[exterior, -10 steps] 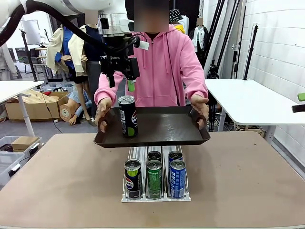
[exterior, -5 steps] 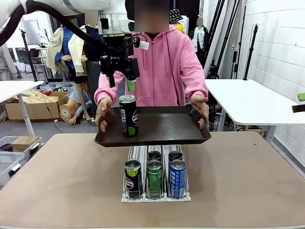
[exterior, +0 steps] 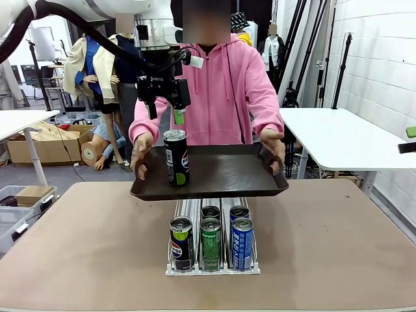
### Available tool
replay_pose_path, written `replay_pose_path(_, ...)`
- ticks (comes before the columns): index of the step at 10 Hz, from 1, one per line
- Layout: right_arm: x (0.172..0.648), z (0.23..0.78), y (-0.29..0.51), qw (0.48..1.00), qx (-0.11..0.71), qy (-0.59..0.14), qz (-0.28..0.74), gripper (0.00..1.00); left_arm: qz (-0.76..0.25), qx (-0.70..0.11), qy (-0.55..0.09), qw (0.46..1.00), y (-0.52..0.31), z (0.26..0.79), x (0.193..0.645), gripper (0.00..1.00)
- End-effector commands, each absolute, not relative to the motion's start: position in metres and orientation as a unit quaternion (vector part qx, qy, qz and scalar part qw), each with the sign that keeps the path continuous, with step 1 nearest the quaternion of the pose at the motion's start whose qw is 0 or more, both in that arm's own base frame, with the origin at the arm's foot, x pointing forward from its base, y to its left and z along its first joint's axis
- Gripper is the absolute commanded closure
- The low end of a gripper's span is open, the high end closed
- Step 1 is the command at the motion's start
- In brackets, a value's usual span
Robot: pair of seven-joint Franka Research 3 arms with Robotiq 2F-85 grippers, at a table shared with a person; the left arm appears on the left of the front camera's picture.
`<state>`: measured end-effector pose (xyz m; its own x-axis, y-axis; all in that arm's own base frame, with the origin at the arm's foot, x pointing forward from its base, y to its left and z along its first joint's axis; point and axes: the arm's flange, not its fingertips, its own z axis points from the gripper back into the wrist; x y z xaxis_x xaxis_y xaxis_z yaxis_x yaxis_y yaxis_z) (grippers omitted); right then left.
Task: Retrieve and hand over the desired beverage to the person.
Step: Pick up another can of the same type that the person held from the Automatic Can Dispenser.
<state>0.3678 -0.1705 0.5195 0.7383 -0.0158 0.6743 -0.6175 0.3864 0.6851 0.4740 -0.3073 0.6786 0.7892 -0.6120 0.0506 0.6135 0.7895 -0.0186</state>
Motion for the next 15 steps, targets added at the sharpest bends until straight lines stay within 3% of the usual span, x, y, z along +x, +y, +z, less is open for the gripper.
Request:
replay_pose_path(1, 0.368, 0.519, -0.171, 0.769, 0.522, -0.309, 0.2, 0.0, -0.294, -0.051, -0.014, 0.954, -0.282, 0.696, 0.474, 0.0)
replay_pose_path(4, 0.368, 0.519, -0.171, 0.769, 0.522, -0.309, 0.2, 0.0, -0.234, -0.097, -0.03, 0.967, -0.219, 0.721, 0.482, 0.0)
replay_pose_path(8, 0.368, 0.519, -0.171, 0.769, 0.522, -0.309, 0.2, 0.0, -0.122, -0.274, -0.055, 0.953, -0.058, 0.733, 0.487, 0.0)
replay_pose_path(11, 0.368, 0.519, -0.171, 0.769, 0.522, -0.309, 0.2, 0.0, -0.023, -0.399, -0.096, 0.912, 0.037, 0.695, 0.474, 0.0)
replay_pose_path(15, 0.368, 0.519, -0.171, 0.769, 0.522, -0.309, 0.2, 0.0, 0.064, -0.534, -0.125, 0.834, 0.105, 0.6, 0.455, 0.0)
